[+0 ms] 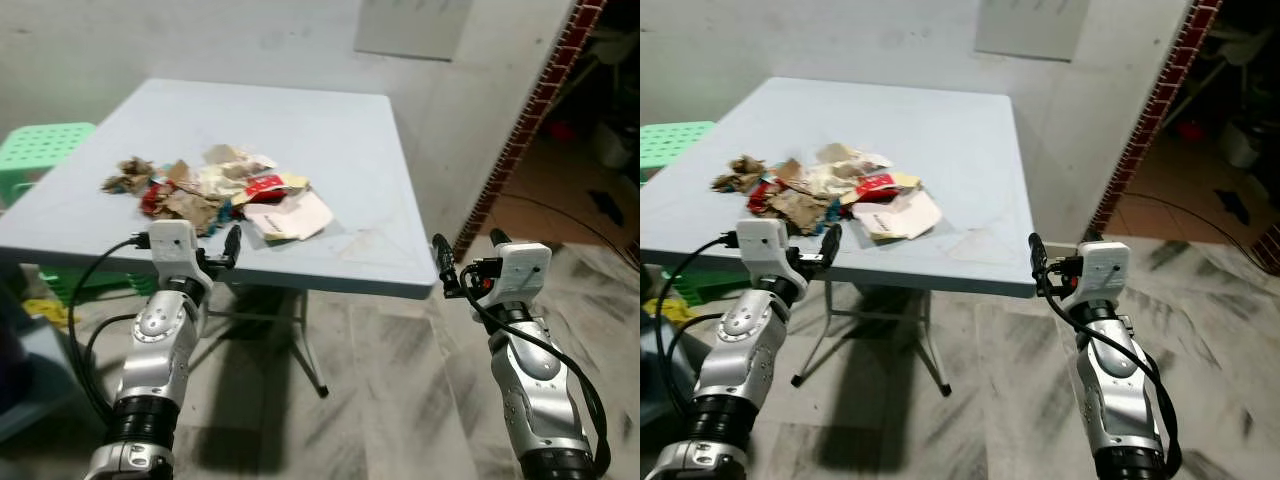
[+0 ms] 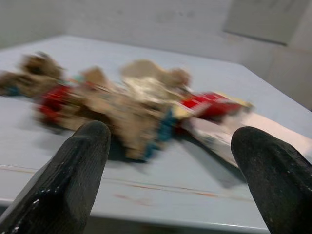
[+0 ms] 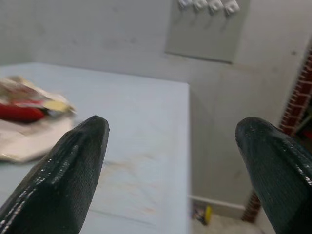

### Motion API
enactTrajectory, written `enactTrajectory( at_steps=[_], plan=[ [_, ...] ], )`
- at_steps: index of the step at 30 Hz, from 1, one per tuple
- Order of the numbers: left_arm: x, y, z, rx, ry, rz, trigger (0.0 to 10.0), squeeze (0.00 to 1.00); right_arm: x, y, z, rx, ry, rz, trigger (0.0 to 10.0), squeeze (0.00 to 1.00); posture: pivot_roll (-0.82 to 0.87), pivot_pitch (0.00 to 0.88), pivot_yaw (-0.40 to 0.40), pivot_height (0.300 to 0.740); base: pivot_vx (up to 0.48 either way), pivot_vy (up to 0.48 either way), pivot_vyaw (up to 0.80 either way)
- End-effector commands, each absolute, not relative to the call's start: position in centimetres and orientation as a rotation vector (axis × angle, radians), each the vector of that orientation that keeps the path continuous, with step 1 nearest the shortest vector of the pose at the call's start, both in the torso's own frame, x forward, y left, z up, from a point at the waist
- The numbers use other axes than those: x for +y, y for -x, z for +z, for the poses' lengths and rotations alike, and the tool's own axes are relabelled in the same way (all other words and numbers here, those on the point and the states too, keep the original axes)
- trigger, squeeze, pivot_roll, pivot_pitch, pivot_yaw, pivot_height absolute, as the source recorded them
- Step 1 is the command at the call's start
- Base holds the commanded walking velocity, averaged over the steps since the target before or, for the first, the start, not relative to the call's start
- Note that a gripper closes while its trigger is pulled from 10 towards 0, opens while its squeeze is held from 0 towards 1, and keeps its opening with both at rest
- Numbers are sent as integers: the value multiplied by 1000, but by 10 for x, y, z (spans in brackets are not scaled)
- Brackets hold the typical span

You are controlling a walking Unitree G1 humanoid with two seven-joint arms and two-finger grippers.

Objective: Picking trash to rubbish bin

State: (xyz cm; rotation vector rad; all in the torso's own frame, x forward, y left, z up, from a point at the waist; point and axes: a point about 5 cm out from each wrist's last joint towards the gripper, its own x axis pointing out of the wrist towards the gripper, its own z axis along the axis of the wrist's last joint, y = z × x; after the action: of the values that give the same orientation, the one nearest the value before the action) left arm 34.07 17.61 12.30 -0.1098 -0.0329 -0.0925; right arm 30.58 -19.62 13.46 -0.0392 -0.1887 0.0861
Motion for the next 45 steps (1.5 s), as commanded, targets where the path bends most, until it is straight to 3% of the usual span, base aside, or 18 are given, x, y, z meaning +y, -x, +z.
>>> enactTrajectory(
  at_steps=[1,23,45],
  plan=[
    [176,-344,127,-46,102,-101,10000,0,-195,-307,134,-187,42,84,10000,0,-33,0,-32,740,0,420,0],
    [174,-346,127,-45,98,-104,10000,0,-190,-303,131,-183,22,93,10000,0,-28,0,-34,740,0,462,0],
    [159,-340,123,5,4,-206,10000,0,-187,-293,120,-145,22,127,10000,0,-31,0,-26,740,0,0,0]
  ],
)
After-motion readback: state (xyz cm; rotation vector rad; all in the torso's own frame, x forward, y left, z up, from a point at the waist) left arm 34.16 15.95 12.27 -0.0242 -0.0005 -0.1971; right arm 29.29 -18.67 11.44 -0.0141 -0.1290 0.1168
